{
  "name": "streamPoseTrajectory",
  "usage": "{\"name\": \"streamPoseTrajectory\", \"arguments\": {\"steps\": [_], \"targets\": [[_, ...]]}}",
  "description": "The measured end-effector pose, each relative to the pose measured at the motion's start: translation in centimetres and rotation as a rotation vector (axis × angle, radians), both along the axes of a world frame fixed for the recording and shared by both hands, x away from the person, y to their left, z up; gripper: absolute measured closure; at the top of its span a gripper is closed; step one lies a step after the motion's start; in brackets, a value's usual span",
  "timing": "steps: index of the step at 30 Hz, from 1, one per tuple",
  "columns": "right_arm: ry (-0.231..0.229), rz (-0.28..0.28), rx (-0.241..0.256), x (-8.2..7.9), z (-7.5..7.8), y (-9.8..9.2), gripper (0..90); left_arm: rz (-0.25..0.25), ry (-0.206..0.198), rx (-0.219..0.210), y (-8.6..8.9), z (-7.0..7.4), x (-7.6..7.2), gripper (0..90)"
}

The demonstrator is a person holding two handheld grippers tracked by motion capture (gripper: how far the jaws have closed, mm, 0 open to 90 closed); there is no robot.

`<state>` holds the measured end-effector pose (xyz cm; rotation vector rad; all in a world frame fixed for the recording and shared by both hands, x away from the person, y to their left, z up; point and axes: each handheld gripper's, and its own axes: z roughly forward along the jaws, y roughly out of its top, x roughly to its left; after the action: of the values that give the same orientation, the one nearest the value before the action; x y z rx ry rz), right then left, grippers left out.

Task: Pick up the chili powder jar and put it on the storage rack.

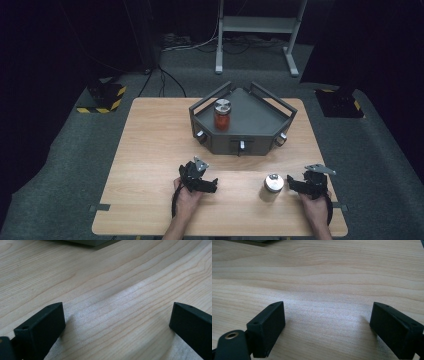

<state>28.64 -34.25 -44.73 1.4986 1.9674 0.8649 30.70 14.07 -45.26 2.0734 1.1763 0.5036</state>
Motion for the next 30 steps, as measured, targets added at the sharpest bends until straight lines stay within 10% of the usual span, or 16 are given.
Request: {"name": "streamPoseTrajectory", "arguments": {"steps": [30], "targets": [[-0.001,-0.005,-0.003,-0.03,0.00,0.12,13.0,0.003,-0.001,0.000,-0.04,-0.01,-0.05,0.4]]}}
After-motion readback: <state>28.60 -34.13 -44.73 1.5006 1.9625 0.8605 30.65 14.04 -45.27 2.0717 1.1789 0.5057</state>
